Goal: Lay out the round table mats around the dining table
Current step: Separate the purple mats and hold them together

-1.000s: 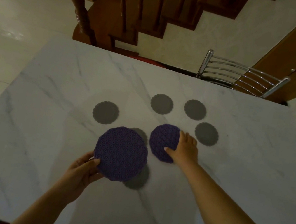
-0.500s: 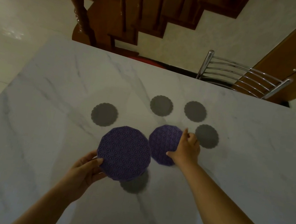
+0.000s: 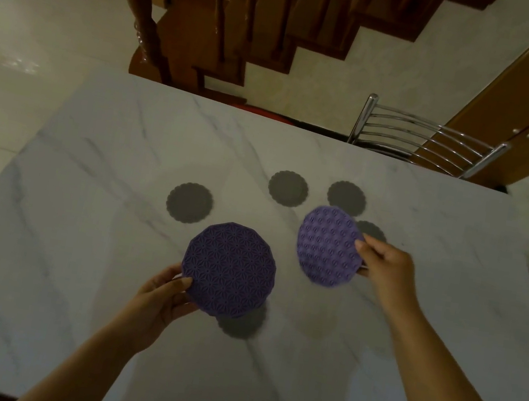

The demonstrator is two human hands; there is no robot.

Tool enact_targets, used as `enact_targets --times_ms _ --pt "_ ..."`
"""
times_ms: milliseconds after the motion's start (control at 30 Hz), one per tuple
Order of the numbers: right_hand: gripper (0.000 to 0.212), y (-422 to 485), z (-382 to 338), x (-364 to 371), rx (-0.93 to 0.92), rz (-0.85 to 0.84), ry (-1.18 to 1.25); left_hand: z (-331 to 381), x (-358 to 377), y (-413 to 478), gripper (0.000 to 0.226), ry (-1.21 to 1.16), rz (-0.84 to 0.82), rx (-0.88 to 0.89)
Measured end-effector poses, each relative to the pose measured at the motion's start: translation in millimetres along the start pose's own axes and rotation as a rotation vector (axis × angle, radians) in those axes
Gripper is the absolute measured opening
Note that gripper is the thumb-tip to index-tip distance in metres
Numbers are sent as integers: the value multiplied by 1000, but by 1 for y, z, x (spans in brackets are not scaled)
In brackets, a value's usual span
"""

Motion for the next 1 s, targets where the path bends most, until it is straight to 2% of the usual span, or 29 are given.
enact_targets --times_ms 100,167,367,467,633,767,1000 --pt "28 -15 -31 -8 -53 -31 187 -1 2 -4 34 0 1 0" --pt "25 -28 -46 2 -45 -112 278 -1 5 -7 32 -9 -4 -3" --pt "24 -63 -51 57 70 -339 300 -1 16 -17 34 -1 -48 2" --pt "24 -74 -45 68 104 -327 276 -1 20 -23 35 -10 -74 5" --pt "21 -83 -42 69 -3 -220 128 -1 22 -30 35 -30 -126 -1" --pt "28 -97 -36 78 71 -365 204 -2 24 -32 33 -35 -145 -13" --pt "36 -108 -28 79 -34 -290 95 -5 26 -33 34 -15 -153 -46"
Point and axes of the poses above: each hand's wrist, its own y-axis towards the middle knuckle, its own x-axis out of the palm, z = x × y, the point moved 4 cm from there along y, towards the middle knuckle
